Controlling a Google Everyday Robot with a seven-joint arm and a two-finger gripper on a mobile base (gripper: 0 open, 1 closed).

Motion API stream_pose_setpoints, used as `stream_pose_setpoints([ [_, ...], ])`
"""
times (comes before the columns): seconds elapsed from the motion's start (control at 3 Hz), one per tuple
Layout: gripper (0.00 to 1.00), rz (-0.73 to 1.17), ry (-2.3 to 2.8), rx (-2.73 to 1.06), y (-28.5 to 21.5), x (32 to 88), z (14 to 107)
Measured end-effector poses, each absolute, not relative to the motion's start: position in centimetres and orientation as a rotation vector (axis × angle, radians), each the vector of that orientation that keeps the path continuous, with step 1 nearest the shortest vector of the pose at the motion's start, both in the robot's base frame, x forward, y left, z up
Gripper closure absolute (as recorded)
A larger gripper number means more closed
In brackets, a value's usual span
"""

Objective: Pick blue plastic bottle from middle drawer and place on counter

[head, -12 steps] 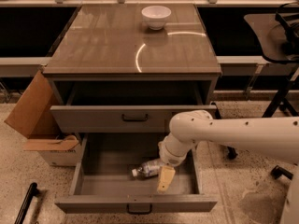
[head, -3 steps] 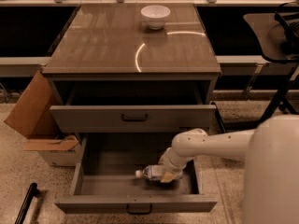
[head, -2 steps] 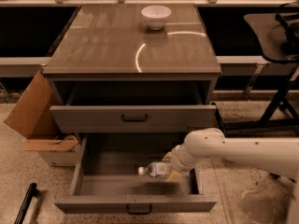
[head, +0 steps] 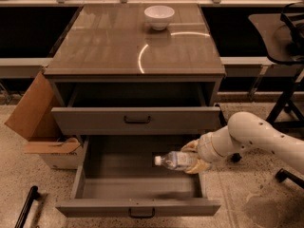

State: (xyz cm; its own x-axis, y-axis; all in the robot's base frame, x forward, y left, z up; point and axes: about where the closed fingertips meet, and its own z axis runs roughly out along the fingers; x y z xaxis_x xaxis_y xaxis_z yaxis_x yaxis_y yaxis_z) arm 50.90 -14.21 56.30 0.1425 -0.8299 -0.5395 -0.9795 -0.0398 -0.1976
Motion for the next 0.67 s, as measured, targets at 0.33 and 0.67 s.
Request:
stream_pose_setpoints([
  [0.33,1.0,0.379,1.728,-1.908,-14.2,50.9,56.3],
  [0.67,1.0,0.358,1.696,-1.921,-14.6,51.0,59.8],
])
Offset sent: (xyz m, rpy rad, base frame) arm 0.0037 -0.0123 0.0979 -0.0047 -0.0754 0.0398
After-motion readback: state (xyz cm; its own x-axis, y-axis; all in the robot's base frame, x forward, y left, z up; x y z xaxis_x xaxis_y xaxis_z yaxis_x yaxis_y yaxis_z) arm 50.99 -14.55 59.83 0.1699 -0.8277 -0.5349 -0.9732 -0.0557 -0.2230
